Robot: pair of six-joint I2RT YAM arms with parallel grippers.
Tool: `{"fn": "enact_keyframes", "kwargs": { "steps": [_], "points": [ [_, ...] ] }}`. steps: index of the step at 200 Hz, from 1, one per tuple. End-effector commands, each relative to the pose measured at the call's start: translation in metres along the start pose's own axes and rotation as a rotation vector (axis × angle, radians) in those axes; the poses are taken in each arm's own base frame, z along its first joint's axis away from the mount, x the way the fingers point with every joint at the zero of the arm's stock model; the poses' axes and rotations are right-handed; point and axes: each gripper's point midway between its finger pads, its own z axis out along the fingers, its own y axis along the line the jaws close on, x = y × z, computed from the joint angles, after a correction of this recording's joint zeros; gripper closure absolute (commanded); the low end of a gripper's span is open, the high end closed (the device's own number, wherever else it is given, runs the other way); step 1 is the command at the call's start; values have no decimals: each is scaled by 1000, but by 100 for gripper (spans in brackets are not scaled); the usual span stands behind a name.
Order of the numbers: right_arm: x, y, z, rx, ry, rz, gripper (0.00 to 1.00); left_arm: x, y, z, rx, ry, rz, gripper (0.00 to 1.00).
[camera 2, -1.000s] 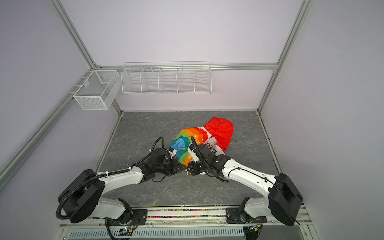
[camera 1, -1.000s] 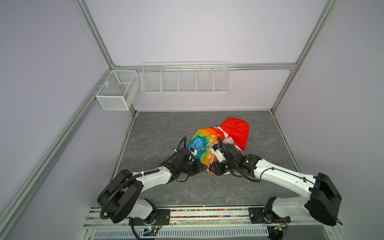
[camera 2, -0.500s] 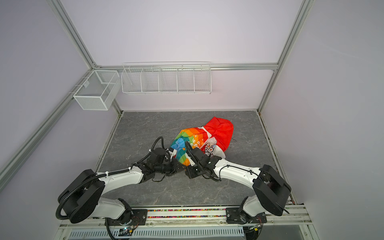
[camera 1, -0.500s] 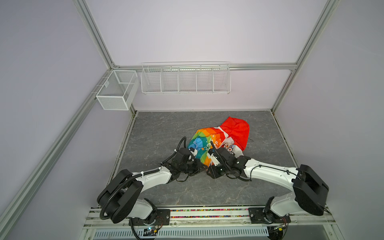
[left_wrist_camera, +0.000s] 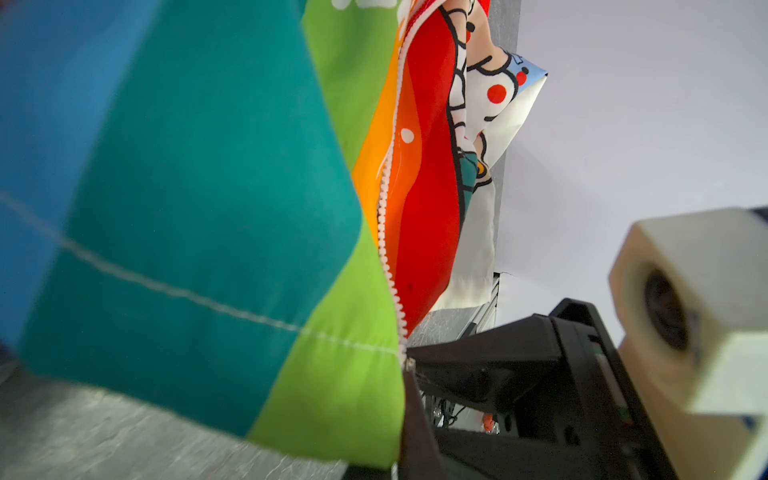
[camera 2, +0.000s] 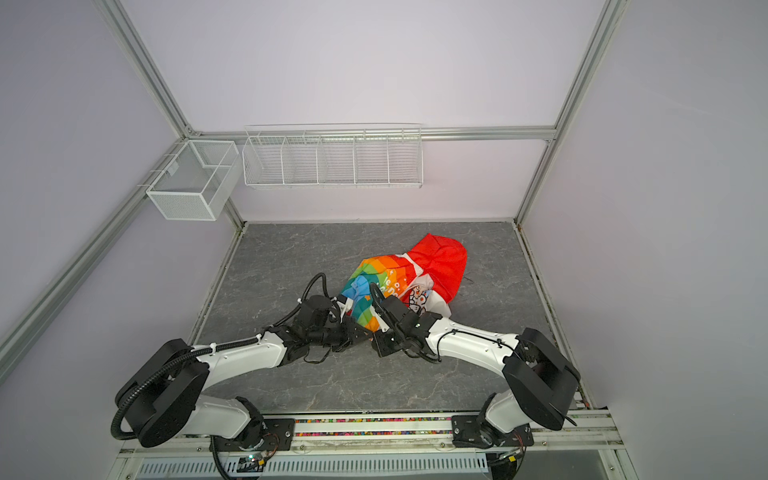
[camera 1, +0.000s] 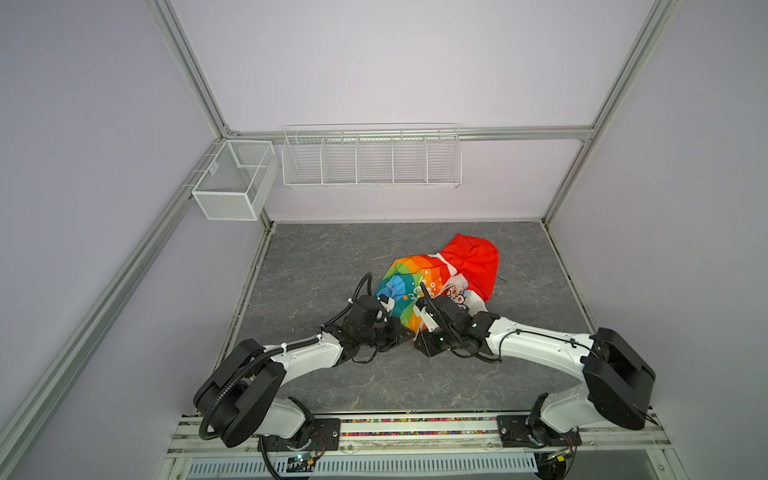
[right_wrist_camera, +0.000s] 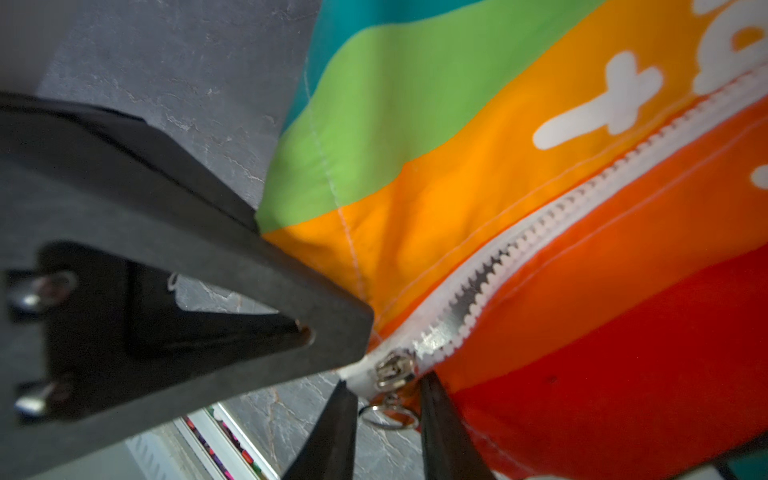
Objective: Zip up the jacket
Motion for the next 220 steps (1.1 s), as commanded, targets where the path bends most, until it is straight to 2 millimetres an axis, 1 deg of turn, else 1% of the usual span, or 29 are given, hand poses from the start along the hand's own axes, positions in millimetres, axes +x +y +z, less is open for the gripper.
{"fn": "enact_keyframes", "kwargs": {
  "steps": [1, 61, 103, 127, 162, 164, 166, 169, 220],
  "points": [
    [4, -4, 0, 16, 0, 0, 74, 0, -4, -2, 16, -2, 0, 100],
    [5, -4, -12, 23, -9, 4, 76, 1, -1, -3, 6, -3, -2, 100],
    [0, -6, -22, 42, -20, 4, 76, 3, 3, -2, -1, 1, -6, 100],
    [-1, -9, -21, 48, -12, 15, 77, 3, 2, -4, 3, -1, -4, 100],
    [0, -20, -14, 76, 7, 41, 80, 3, 1, -5, 6, -2, -1, 100],
    [-1, -20, -14, 77, 6, 43, 80, 4, 1, -5, 6, -2, -2, 100],
    [-9, -16, -17, 67, -14, 41, 80, 4, 1, -5, 7, -2, -1, 100],
    [-13, -15, -17, 64, -21, 43, 80, 4, 1, -5, 7, -2, 0, 100],
    [-29, -30, -13, 92, -42, 88, 81, 6, 2, -7, 7, 1, -4, 100]
  ]
}}
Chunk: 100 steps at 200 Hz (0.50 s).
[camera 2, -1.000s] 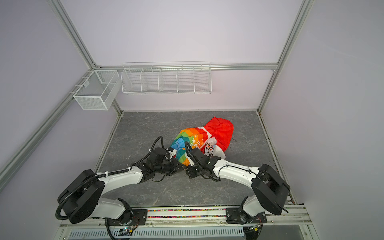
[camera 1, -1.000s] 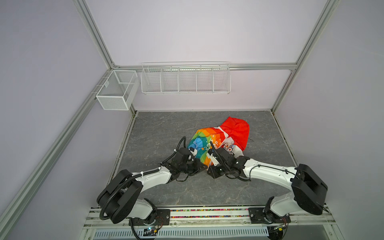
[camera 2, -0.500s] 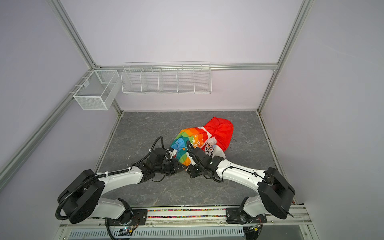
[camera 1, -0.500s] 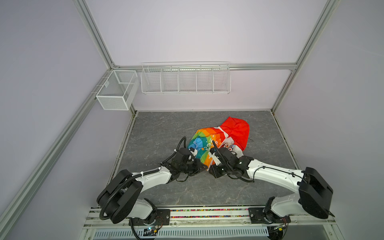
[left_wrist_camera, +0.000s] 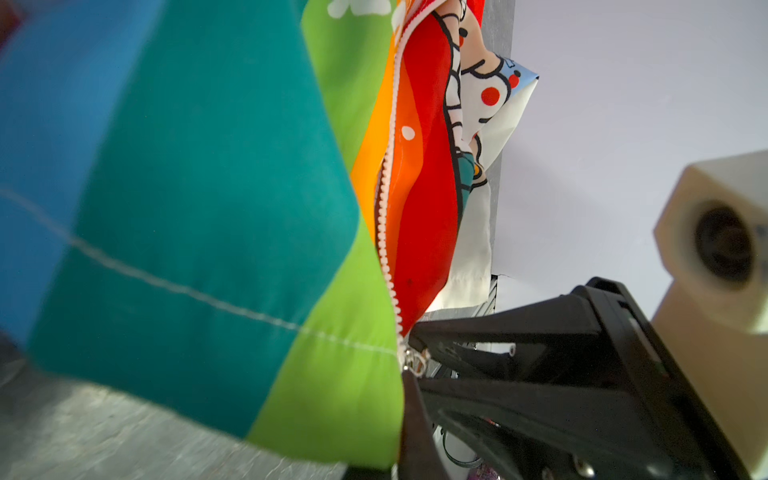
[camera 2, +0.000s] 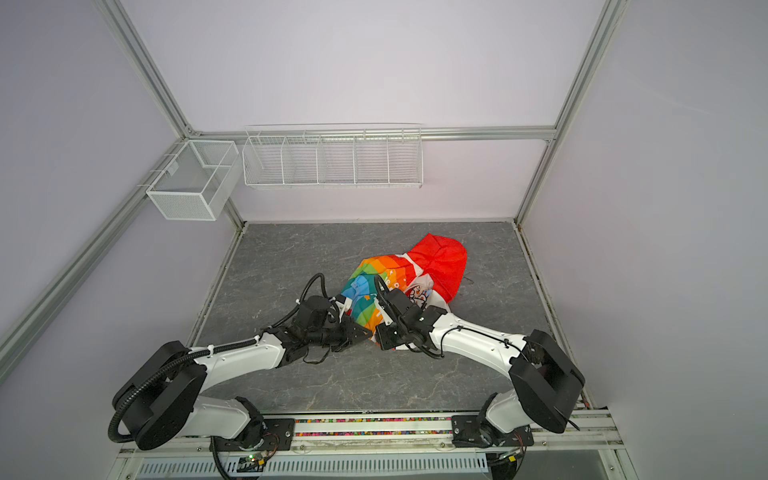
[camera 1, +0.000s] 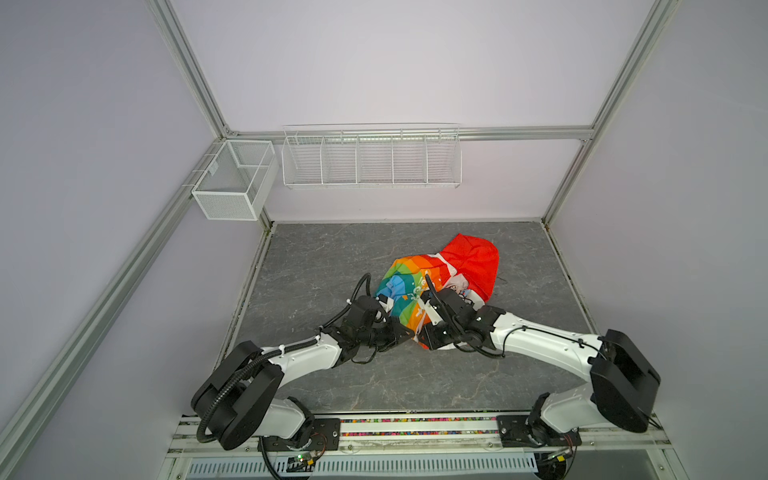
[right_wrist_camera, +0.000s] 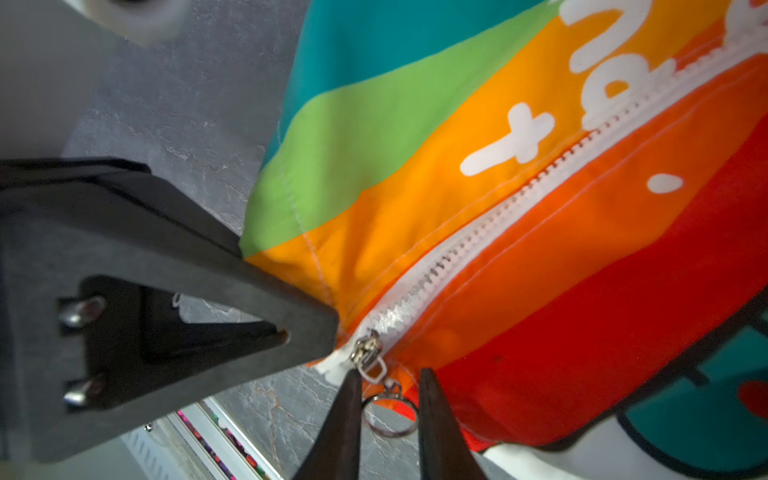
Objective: Zip up the jacket
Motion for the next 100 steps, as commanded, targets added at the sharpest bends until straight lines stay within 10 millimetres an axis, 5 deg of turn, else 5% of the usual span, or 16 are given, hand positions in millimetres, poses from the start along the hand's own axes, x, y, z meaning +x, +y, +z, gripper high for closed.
{"fn": "enact_keyframes", "kwargs": {
  "steps": [1, 55, 100],
  "points": [
    [-14, -18, 2, 60, -22, 42, 81, 7, 2, -4, 3, 17, -10, 100],
    [-20, -27, 6, 84, -21, 58, 82, 8, 4, -4, 0, 19, -12, 100],
    [-16, -16, 7, 34, -10, 44, 83, 4, 2, -5, 20, -10, -34, 100]
  ]
}}
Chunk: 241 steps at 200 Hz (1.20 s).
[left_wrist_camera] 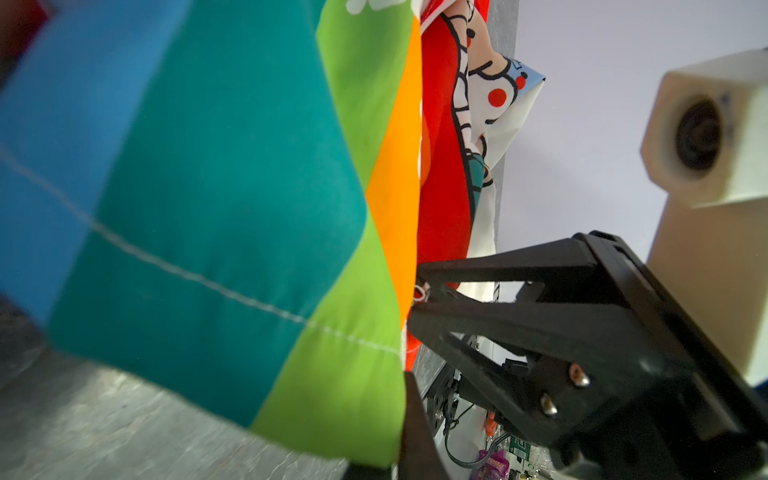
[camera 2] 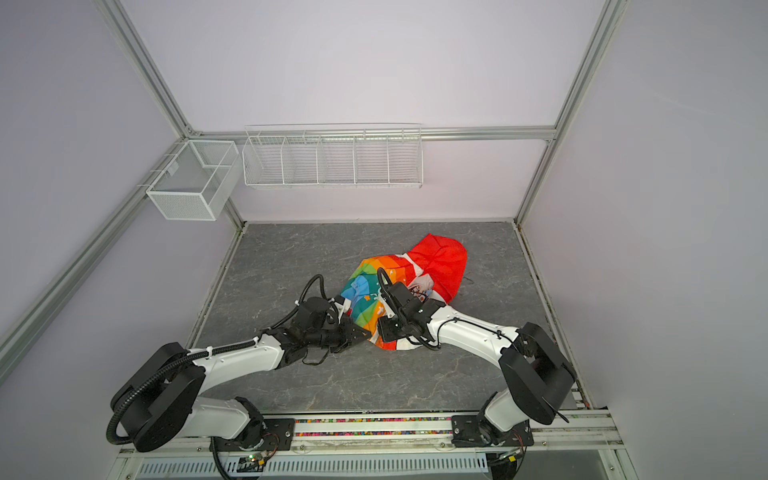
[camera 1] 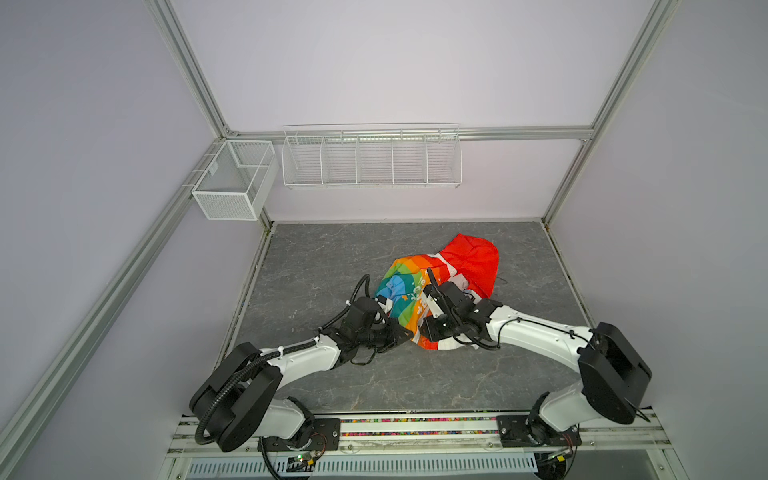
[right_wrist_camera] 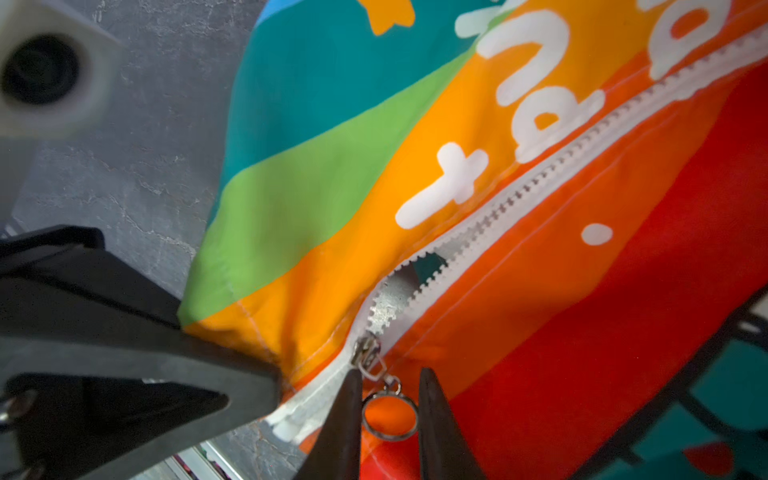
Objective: Zip up the jacket
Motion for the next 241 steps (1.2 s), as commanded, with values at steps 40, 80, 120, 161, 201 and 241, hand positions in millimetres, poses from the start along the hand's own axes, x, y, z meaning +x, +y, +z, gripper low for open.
{"fn": "enact_keyframes", "kwargs": {
  "steps": [40, 80, 120, 161, 201, 241],
  "points": [
    [4, 19, 3, -53, 17, -18, 83, -10, 2, -5, 84, -121, -119, 63],
    [2, 29, 6, -105, 18, 12, 83, -5, 1, -1, 107, -163, -104, 55],
    [-2, 27, 6, -117, 21, 61, 84, -2, -2, 3, 140, -222, -93, 55],
    [-7, 21, 2, -154, 17, 122, 84, -1, -6, 8, 165, -232, -71, 61],
    [-11, 23, -1, -206, 16, 159, 84, 2, -15, 10, 171, -240, -16, 64],
    [-14, 18, -1, -233, 16, 201, 84, 3, -10, 7, 162, -259, -19, 64]
  ]
}}
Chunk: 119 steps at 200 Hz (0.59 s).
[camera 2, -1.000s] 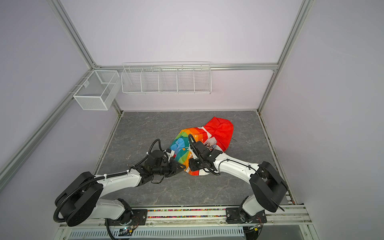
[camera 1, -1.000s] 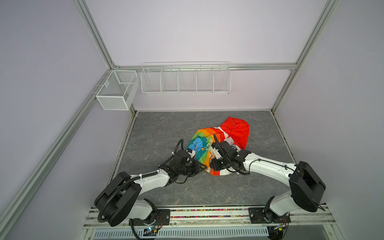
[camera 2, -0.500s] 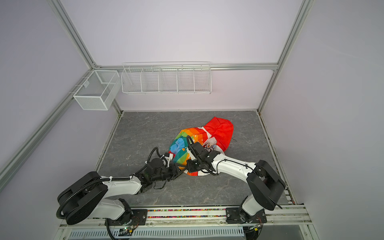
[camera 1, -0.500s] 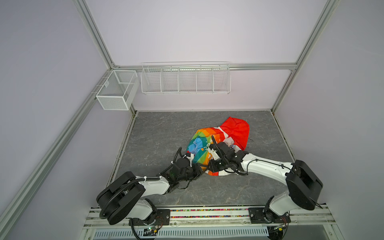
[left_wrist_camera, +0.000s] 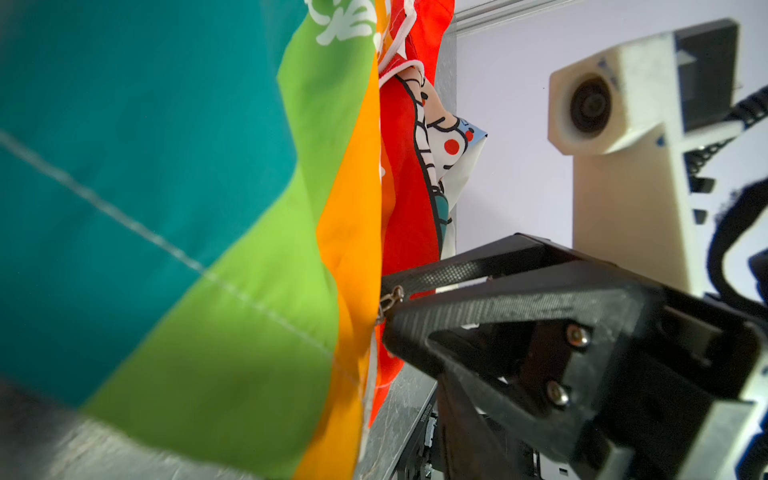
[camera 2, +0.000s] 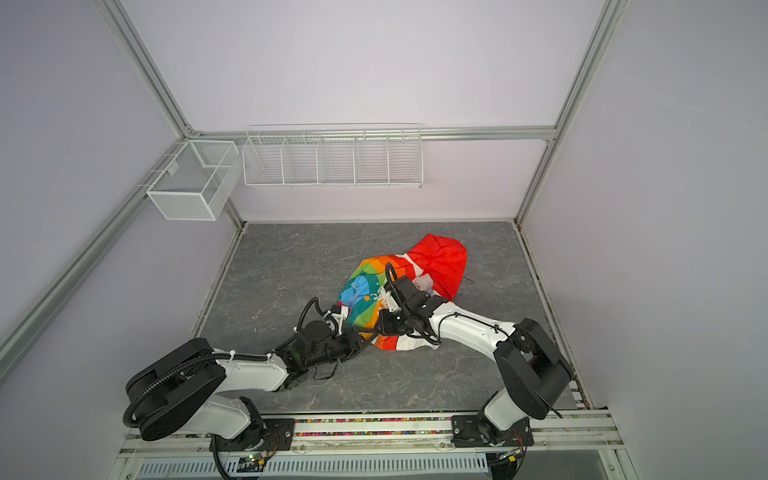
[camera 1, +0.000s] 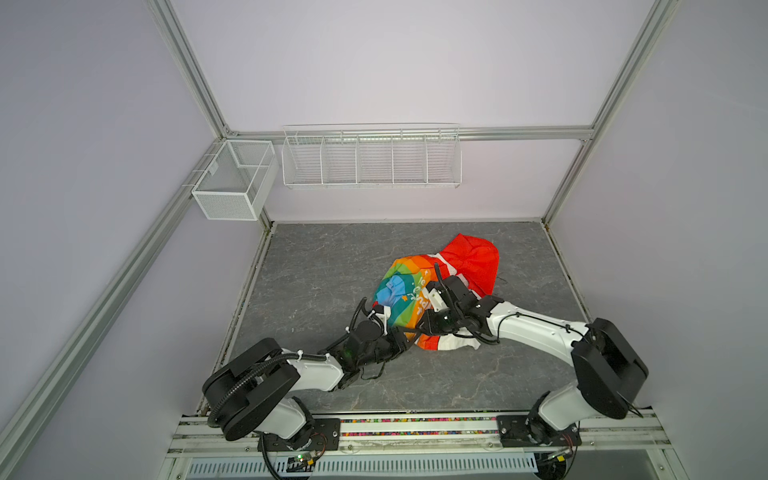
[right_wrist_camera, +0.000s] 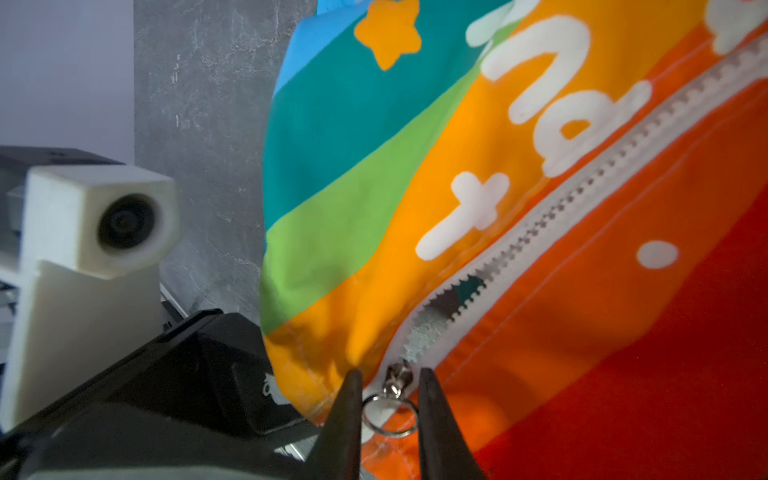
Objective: Zip up the jacket
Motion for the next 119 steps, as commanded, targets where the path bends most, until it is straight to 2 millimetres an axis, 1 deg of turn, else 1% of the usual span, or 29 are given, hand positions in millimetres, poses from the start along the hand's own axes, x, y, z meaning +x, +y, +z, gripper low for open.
{"fn": "enact_keyframes", "kwargs": {
  "steps": [1, 28, 40, 88, 91, 109, 119],
  "points": [
    [-1, 7, -2, -61, -4, 24, 84, -3, -3, -3, 15, -31, 22, 64],
    [-1, 7, -2, -77, -2, 36, 84, -2, -3, -2, 10, -30, 23, 64],
    [-2, 6, -2, -81, -3, 44, 84, -1, -3, 0, 7, -24, 25, 65],
    [-6, 4, -5, -95, -11, 64, 84, 3, -2, 2, 15, -19, 25, 81],
    [2, -3, -2, -82, 5, 74, 84, 3, -2, 2, 14, -19, 24, 82],
    [2, -6, -3, -77, 3, 82, 83, 2, -2, 2, 11, -22, 23, 88],
    [2, -7, -4, -75, 2, 83, 83, 2, -1, 2, 9, -23, 24, 89]
  ]
}}
